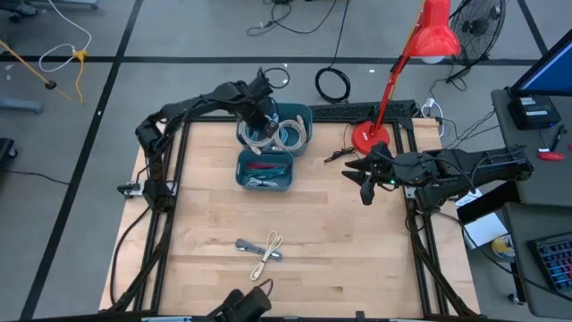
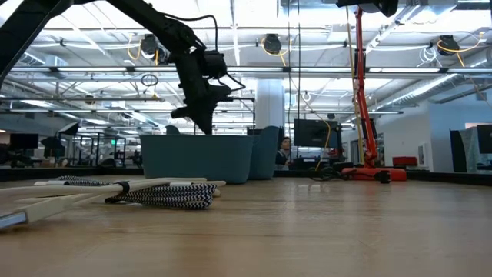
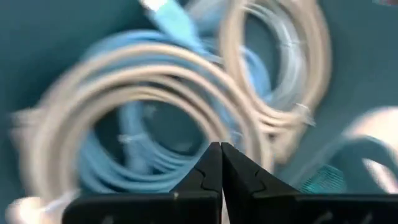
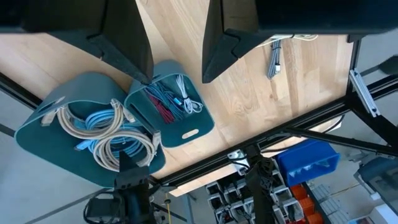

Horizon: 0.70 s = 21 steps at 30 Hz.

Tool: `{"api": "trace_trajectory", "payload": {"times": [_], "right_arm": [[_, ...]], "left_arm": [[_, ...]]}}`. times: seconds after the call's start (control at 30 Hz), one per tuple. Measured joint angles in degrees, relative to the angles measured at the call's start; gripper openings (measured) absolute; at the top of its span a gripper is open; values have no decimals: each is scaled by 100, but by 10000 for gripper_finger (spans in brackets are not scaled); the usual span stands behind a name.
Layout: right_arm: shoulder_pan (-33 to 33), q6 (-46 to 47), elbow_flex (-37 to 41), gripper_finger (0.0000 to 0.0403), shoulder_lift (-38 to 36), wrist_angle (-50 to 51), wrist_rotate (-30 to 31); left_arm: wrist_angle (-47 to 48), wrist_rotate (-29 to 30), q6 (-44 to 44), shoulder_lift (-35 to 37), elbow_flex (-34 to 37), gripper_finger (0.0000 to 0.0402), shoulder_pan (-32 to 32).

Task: Pick & Place USB Port
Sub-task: Put the brown HDMI cable into the top blue bin

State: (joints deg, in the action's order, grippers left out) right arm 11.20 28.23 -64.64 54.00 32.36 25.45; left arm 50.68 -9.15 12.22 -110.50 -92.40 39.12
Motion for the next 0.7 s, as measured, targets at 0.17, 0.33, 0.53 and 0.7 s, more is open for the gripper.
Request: {"api": "trace_trajectory", "payload": {"times": [0.17, 0.33, 0.53, 0.7], "right_arm": [[0, 53, 0, 130, 0, 10, -2], [0, 63, 0, 130, 2, 94, -4], [0, -18, 0, 130, 2, 87, -3], [0, -52, 0, 130, 2, 40, -2]], "left_arm": [[585, -844, -560, 146, -3, 3, -253], [1410, -720, -1493, 336, -7, 1, -658], [1947, 313, -1754, 374, -7, 1, -644], [2013, 160, -1754, 369, -7, 0, -489]]}}
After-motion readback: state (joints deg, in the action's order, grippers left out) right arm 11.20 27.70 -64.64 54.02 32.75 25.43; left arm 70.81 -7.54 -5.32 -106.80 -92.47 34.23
